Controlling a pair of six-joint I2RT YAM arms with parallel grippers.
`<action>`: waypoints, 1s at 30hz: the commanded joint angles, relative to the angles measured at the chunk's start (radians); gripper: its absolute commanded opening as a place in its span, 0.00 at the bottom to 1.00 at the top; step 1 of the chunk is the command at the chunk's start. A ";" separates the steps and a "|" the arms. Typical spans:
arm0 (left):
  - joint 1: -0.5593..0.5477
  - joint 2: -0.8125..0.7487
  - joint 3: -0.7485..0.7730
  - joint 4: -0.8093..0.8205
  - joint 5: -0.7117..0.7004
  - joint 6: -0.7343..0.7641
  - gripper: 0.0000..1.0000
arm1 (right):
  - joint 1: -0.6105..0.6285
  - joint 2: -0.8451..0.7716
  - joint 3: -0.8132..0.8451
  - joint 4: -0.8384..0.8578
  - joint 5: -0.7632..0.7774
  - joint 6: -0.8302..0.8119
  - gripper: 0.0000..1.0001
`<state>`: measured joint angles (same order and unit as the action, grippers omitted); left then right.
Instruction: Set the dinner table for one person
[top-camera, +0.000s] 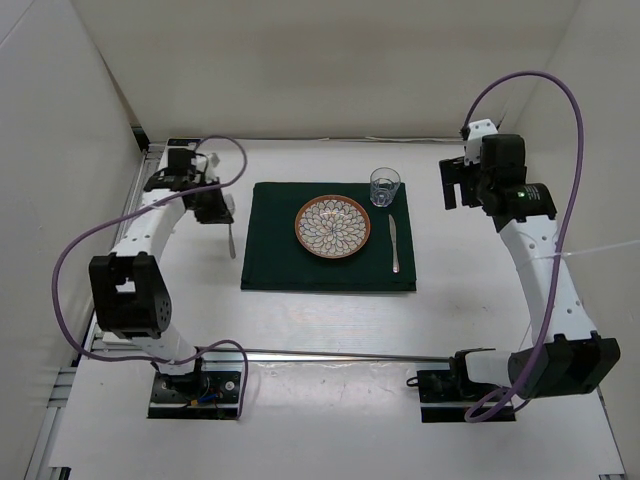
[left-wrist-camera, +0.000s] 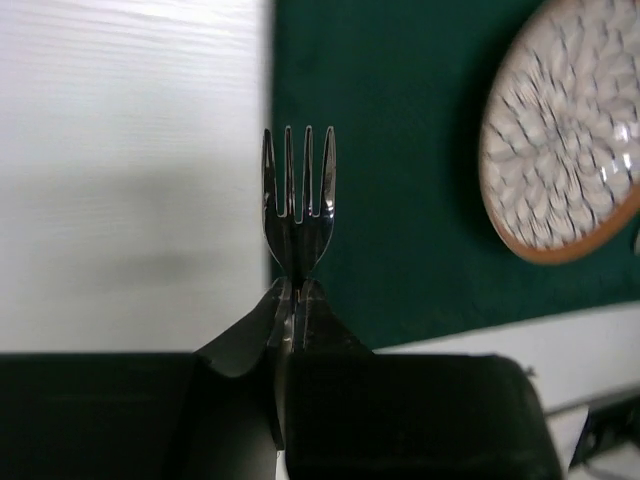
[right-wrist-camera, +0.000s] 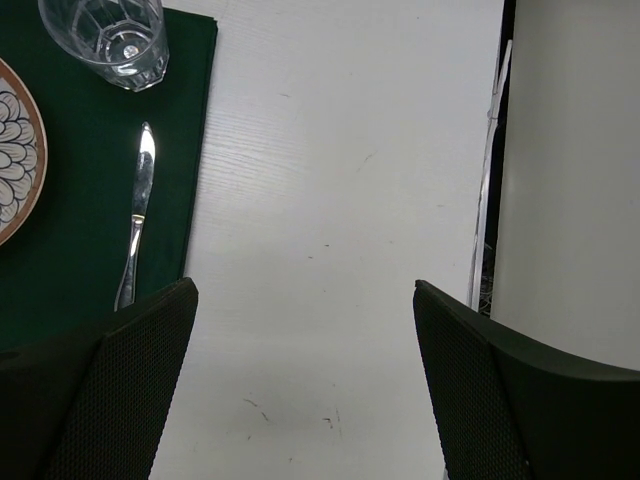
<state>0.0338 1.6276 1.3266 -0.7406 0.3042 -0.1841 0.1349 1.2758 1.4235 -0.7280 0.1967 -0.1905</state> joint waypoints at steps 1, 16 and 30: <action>-0.096 0.037 0.058 -0.100 0.062 0.057 0.10 | -0.009 -0.038 -0.006 0.056 0.020 0.008 0.91; -0.261 0.319 0.282 -0.164 0.019 0.037 0.10 | -0.018 -0.067 -0.069 0.065 0.049 -0.043 0.91; -0.198 0.448 0.318 -0.135 0.055 -0.054 0.10 | -0.027 -0.056 -0.080 0.065 0.078 -0.052 0.91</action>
<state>-0.1783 2.0644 1.5925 -0.8917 0.3294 -0.2173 0.1112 1.2263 1.3434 -0.6998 0.2565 -0.2401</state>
